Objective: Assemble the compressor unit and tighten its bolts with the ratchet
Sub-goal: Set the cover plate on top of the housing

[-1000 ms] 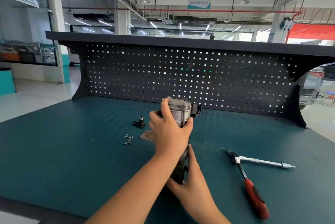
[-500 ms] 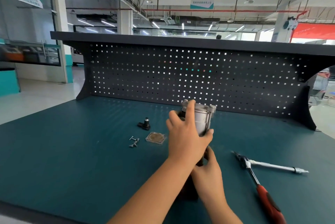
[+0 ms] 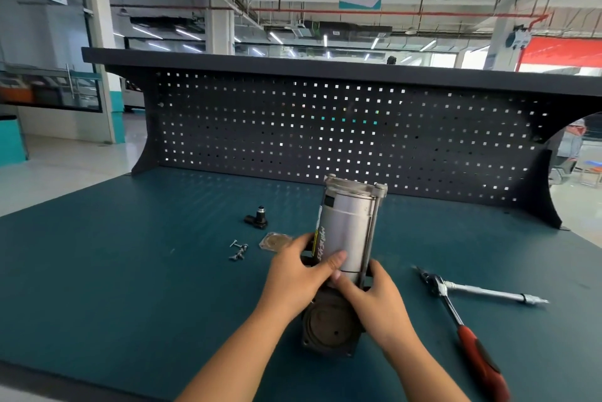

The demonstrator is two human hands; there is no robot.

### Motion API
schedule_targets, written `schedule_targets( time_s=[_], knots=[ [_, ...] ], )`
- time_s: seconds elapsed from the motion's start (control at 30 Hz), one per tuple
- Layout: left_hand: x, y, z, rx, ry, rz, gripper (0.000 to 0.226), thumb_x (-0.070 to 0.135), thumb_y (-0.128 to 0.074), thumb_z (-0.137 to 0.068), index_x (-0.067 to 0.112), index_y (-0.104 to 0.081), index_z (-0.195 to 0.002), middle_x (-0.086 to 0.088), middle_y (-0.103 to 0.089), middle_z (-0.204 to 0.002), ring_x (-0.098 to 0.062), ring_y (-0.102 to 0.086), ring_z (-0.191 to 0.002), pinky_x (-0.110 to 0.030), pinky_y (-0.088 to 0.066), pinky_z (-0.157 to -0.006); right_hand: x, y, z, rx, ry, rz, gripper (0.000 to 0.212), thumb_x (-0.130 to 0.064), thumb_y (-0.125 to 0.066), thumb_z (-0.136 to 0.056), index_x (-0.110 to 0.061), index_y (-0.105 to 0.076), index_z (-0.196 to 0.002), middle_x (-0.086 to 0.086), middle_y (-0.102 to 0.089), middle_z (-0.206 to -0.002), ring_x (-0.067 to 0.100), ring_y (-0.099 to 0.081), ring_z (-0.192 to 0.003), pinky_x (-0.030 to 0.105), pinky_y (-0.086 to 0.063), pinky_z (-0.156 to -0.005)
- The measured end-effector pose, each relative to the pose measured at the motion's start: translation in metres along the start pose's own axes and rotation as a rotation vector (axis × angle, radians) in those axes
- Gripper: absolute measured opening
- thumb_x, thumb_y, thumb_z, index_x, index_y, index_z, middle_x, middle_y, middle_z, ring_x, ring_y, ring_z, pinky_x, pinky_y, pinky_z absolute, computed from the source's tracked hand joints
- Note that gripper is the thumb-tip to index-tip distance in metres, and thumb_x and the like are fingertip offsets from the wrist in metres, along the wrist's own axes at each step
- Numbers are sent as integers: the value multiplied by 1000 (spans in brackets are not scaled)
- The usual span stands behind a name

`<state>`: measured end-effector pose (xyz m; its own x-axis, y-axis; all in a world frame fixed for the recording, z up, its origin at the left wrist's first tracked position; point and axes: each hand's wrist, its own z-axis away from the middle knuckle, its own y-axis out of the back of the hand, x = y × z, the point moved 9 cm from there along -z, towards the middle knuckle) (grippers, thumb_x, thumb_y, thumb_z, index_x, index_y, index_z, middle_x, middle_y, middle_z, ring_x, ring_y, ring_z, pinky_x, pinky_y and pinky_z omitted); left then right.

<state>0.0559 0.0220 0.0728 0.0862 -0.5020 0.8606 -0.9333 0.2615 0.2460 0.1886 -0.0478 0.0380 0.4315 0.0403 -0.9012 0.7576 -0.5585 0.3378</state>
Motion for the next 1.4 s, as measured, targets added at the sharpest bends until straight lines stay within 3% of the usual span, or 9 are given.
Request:
schedule_targets(
  time_s=[0.23,0.37,0.47,0.63,0.73,0.83,0.97,1.27,1.4],
  knots=[
    [25,9,3,152,-60,-126,33,73,-60,-56,42,-55,-68,43,-54,-61,28,-50,-71,2,-37,-57,-14,13,-2,-34,53,-55,23,-41,-56,-90,-22,-57,-77,-9,-64,-73,-5,-58,-60,11,-40,-51],
    [22,9,9,203,4,-63,39,72,-62,-56,33,-61,-61,27,-62,-58,14,-58,-62,-5,-39,-49,-18,20,-1,-37,14,-62,46,-60,-55,-77,-17,-49,-63,-14,-53,-47,-1,-46,-44,18,-37,-47],
    [23,8,8,159,94,-70,51,74,-62,-57,22,-63,-54,16,-65,-55,3,-59,-50,-9,-35,-41,-17,24,2,-71,-86,-94,70,-77,-54,-56,-9,-63,-71,-1,-69,-62,21,-65,-58,37,-54,-55],
    [13,-4,-2,-33,333,-188,69,73,-63,-63,7,-71,-82,-5,-72,-77,-18,-67,-71,-35,-52,-64,-11,32,3,-105,-196,-121,76,-79,-58,-49,-6,-59,-69,4,-61,-55,20,-60,-49,27,-48,-47],
    [11,-14,-5,-170,444,-187,82,69,-63,-69,1,-58,-116,-2,-63,-104,-19,-61,-89,-31,-48,-67,-9,32,1,-198,-254,-144,60,-68,-66,-64,-8,-59,-65,-2,-59,-45,15,-59,-39,20,-44,-39],
    [11,-19,-11,-289,508,-194,80,63,-68,-70,4,-50,-122,-4,-59,-113,-22,-61,-96,-37,-54,-79,-10,35,-3,-317,-303,-163,74,-67,-70,-52,0,-67,-83,6,-69,-58,24,-66,-49,25,-50,-44],
    [9,-24,-17,-294,529,-120,68,58,-71,-71,4,-56,-110,-7,-66,-97,-16,-65,-66,-20,-47,-44,-2,39,-13,-302,-304,-119,71,-68,-66,-62,-1,-66,-85,6,-69,-58,22,-67,-49,24,-51,-46],
    [-11,-41,-46,-217,525,24,35,31,-70,-83,7,-53,-66,-2,-57,-49,-9,-49,-32,-16,-42,-40,31,40,-53,-319,-467,-176,58,-69,-65,-62,-15,-65,-82,8,-69,-79,22,-63,-67,28,-49,-63],
    [-21,-35,-46,-207,570,110,46,43,-57,-91,4,-60,-67,0,-58,-45,-10,-52,-34,-16,-41,-39,43,37,-70,-406,-459,-53,69,-80,-63,-39,-17,-61,-66,3,-64,-59,17,-60,-49,21,-45,-51]
  ],
)
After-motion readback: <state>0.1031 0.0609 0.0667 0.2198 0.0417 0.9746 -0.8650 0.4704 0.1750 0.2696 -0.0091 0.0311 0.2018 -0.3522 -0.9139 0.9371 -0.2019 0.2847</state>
